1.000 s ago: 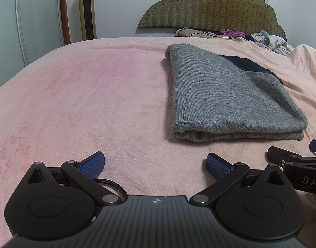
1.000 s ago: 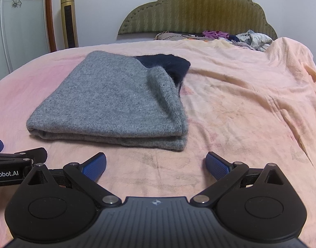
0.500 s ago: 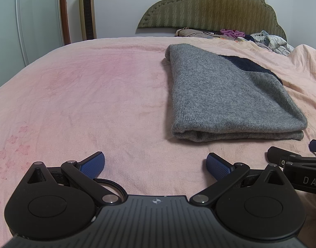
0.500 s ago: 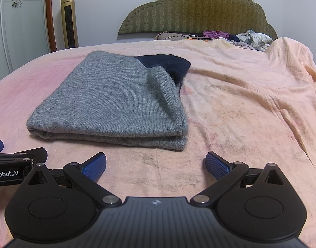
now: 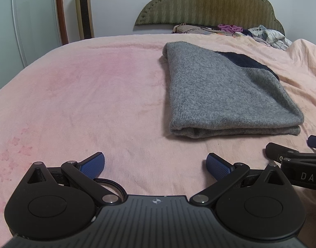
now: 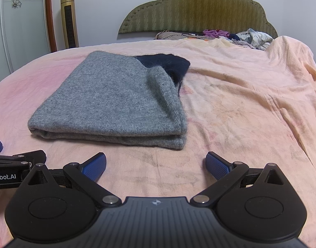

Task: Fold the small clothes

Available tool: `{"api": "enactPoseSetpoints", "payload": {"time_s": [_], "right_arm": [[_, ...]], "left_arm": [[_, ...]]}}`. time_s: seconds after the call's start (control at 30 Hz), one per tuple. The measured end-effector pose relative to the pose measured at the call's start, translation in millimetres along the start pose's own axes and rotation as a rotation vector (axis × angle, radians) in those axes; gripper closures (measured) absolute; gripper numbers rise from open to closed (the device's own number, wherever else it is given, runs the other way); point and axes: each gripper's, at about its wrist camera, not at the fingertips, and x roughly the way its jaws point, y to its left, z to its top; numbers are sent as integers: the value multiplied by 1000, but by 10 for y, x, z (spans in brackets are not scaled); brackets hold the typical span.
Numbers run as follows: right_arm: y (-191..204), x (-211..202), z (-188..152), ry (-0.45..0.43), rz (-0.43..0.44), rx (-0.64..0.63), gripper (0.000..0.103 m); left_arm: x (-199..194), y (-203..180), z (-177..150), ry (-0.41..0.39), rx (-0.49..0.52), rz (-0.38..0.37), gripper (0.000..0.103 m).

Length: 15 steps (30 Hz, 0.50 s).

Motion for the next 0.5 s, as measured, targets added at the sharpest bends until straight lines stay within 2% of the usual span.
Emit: {"api": "enactPoseSetpoints", "payload": {"time_s": [0.5], "right_arm": [[-53,-179,79,-18,19,6,0]], "left_arm": [[-224,8,99,11,6,-42,0]]}}
